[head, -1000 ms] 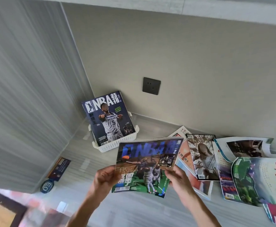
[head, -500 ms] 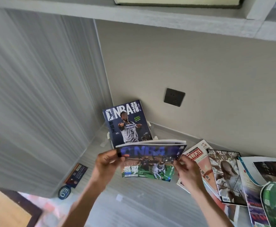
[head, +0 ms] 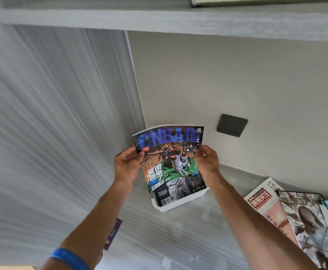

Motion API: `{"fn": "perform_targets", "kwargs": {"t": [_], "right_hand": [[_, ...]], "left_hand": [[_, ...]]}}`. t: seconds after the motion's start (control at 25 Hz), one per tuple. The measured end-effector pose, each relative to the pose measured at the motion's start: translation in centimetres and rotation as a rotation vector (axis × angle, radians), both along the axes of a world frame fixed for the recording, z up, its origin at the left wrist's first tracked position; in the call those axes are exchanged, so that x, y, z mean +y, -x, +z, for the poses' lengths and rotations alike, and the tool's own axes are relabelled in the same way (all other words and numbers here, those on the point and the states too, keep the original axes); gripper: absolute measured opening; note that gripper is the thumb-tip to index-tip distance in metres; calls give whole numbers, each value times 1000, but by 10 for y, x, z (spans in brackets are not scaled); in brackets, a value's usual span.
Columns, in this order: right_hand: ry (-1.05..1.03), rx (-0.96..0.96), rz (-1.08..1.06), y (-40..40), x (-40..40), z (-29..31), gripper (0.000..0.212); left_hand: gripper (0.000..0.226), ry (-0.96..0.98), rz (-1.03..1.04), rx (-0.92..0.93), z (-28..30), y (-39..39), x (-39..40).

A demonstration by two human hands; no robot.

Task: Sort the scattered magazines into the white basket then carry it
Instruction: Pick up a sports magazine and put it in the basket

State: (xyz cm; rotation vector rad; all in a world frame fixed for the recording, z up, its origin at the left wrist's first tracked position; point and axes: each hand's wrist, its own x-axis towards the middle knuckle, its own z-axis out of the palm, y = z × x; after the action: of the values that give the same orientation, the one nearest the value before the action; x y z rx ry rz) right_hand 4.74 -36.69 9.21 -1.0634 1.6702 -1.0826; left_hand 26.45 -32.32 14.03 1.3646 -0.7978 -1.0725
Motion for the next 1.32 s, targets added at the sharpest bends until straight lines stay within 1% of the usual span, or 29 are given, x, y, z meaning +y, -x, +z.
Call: {"fn": "perform_targets", "kwargs": {"t": [0.16,0.24,0.28,0.32,0.36,0.4,0.44,0.48,0.56,0.6,0.64,0.72,0.76,0.8,0.84,0.92,1.0,1.08,1.12,1.16,1.2,1.24,1.28,1.32], "right_hand": [[50,122,-16,11,-16,-3,17],[18,159,2,17,-22,-10,14],[-22,142,26,20,-23,-15,13],[-77,108,68,21,-22,-19,20],[-134,87,125,21,-16,-25,36],[-173,128,198,22,-6,-33,51],[-194,264,298,24,8,-44,60],[-200,458,424,27,25,-56,63],[-190,851,669,35,60,-79,63],[-159,959,727,38,75,-90,65],[-123,1004,742,41,86,-99,65],[-82,1011,725,39,100,-108,56],[-79,1017,726,38,107,-109,50],[-75,1033,725,39,116,-109,45],[-78,1046,717,42,127,-110,40],[-97,1044,691,50,157,-108,30],[-109,1012,655,61,197,-108,19],[-158,967,639,73,230,-105,15],[-178,913,636,80,236,-104,14],[-194,823,607,87,232,-100,12],[-197,696,535,95,223,-97,5],[-176,538,402,102,210,-93,10],[-179,359,232,110,193,-88,28],[-230,144,93,115,175,-83,49]], "left_hand": [[32,11,-79,-45,-7,1,-7],[30,9,-83,-37,-19,6,-7],[28,2,-63,-26,-27,8,-8],[25,-21,-33,-30,-35,9,-10],[22,-72,3,-61,-44,7,-13],[23,-155,36,-127,-54,5,-15],[29,-252,50,-226,-63,3,-14],[32,-297,29,-328,-73,1,-8],[28,-224,-118,-499,-88,3,13],[27,-213,-228,-587,-97,6,26],[26,-244,-361,-677,-107,11,41],[37,-358,-647,-897,-125,20,71],[41,-388,-737,-992,-132,25,84],[43,-392,-759,-1052,-135,30,97],[42,-382,-726,-1077,-134,35,107],[31,-328,-679,-1075,-133,41,126],[20,-295,-712,-1053,-135,46,149],[15,-262,-727,-963,-137,51,169],[17,-224,-682,-895,-139,52,171],[19,-176,-592,-836,-140,54,165],[22,-151,-468,-774,-138,56,154],[31,-148,-355,-702,-135,58,136],[48,-204,-297,-600,-130,59,116],[64,-299,-306,-455,-128,61,93]]}}
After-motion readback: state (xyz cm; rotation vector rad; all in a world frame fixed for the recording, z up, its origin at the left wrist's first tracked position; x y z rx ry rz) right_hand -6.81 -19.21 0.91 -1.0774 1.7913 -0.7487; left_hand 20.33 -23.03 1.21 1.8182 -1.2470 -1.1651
